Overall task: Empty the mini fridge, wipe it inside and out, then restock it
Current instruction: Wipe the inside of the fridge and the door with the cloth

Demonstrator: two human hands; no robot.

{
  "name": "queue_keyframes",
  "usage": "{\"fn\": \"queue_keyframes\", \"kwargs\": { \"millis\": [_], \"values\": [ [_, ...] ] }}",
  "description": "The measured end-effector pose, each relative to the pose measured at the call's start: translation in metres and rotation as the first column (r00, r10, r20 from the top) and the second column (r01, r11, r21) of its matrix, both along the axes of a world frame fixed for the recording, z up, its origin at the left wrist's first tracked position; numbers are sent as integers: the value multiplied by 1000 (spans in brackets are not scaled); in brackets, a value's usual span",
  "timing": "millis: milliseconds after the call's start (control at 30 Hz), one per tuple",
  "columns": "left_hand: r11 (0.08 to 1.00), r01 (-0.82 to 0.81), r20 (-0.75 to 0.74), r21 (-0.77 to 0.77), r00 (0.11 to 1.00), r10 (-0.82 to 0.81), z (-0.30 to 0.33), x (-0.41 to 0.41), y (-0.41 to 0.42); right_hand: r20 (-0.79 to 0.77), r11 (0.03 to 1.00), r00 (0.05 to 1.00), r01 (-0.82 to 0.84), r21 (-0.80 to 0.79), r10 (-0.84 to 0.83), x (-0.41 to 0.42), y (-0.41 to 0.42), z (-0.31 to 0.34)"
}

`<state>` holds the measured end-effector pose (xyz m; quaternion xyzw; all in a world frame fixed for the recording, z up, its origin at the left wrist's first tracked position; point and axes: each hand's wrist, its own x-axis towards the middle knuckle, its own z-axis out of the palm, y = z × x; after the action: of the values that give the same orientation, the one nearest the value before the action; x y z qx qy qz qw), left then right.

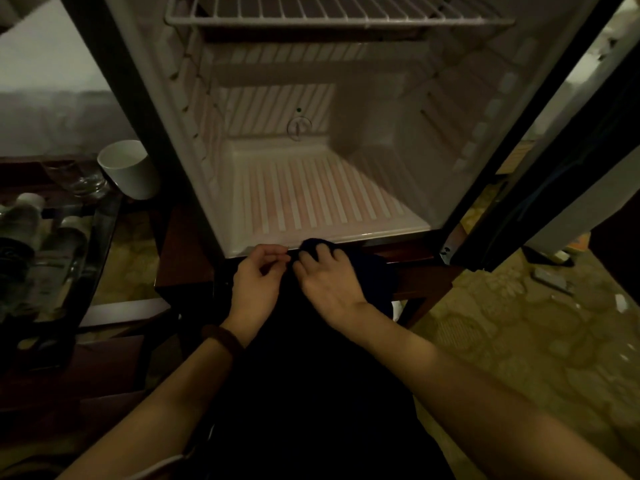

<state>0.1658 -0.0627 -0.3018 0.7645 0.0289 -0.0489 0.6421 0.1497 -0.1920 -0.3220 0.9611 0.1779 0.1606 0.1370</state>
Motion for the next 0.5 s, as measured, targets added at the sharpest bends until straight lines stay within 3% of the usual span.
{"fn": "queue_keyframes", "kwargs": {
  "millis": [200, 267, 400, 500],
  "values": [
    [1000, 4, -4, 11, 1000, -4, -2, -1, 4, 83, 991, 990, -105, -88, 112, 1, -21, -7],
    [1000, 17, -4, 13, 1000, -17, 2, 0, 6, 90, 999, 996, -19, -38, 22, -1, -27, -5],
    [997, 68, 34, 34, 997, -69, 15, 1, 21, 38, 949, 970, 228, 217, -242, -4, -9, -9],
    [997, 70, 42, 19, 997, -70, 22, 2, 28, -16, 946, 970, 242, 216, -244, -3, -3, -6]
  ]
}}
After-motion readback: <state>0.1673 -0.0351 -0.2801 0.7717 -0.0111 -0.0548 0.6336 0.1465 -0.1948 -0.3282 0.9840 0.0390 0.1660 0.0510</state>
